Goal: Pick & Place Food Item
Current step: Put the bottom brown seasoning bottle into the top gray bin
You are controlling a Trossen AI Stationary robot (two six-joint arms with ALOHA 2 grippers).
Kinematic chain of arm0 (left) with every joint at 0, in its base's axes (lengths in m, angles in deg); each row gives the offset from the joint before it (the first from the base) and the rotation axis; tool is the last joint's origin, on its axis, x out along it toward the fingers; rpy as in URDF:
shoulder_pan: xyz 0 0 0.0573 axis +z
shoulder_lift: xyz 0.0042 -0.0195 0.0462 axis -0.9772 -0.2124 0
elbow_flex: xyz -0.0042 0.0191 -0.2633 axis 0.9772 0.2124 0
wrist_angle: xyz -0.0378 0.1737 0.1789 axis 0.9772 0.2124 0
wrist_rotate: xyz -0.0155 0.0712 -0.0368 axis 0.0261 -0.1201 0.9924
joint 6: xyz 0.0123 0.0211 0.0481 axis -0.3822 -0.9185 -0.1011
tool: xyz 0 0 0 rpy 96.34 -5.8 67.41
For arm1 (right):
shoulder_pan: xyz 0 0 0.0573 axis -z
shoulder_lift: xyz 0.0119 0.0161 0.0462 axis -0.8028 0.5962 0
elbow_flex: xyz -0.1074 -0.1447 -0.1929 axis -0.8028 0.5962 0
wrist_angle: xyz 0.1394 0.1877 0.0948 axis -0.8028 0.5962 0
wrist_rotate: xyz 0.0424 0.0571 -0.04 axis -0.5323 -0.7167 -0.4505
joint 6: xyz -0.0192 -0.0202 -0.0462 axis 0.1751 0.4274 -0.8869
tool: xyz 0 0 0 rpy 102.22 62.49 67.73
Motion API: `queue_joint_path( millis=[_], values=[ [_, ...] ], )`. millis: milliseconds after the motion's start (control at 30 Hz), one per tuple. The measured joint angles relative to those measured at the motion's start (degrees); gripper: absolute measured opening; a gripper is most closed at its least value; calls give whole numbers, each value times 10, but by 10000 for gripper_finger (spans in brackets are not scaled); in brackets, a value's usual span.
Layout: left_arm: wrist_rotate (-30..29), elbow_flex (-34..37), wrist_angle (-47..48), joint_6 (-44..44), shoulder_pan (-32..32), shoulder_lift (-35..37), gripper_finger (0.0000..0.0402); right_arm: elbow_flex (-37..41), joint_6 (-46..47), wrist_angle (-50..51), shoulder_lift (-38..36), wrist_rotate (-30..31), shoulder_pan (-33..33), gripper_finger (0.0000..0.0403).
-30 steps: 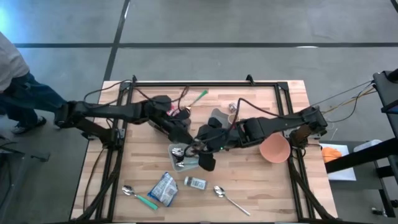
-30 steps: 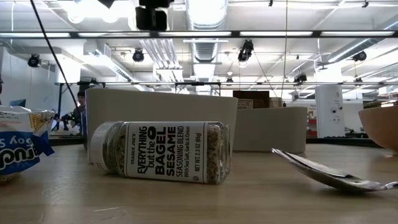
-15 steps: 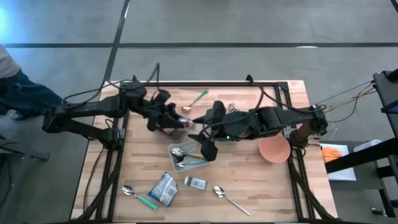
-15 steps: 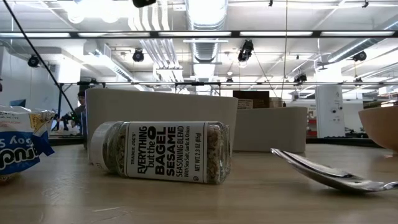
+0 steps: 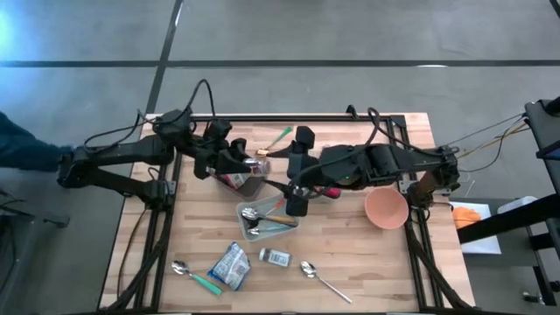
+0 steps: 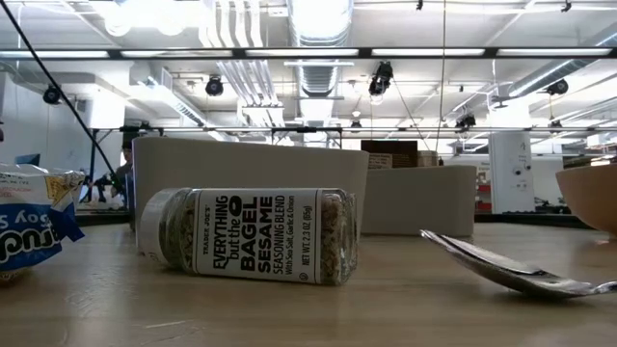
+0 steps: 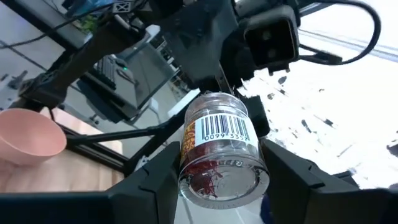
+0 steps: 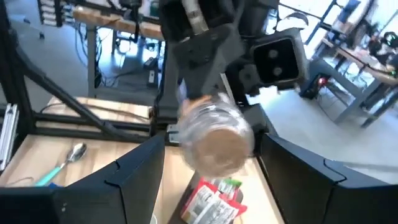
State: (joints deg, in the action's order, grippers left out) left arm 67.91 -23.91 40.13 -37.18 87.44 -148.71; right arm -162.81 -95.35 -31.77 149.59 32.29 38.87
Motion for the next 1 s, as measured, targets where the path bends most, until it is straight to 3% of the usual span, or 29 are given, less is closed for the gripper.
queue_joint_path(
  millis=[833, 1000],
  values=[
    [10, 0, -22, 20, 1, -3, 177, 8, -44, -46, 6, -22, 10, 261],
    [9, 0, -25, 20, 1, -3, 177, 8, -42, -46, 6, -22, 12, 219]
  ],
)
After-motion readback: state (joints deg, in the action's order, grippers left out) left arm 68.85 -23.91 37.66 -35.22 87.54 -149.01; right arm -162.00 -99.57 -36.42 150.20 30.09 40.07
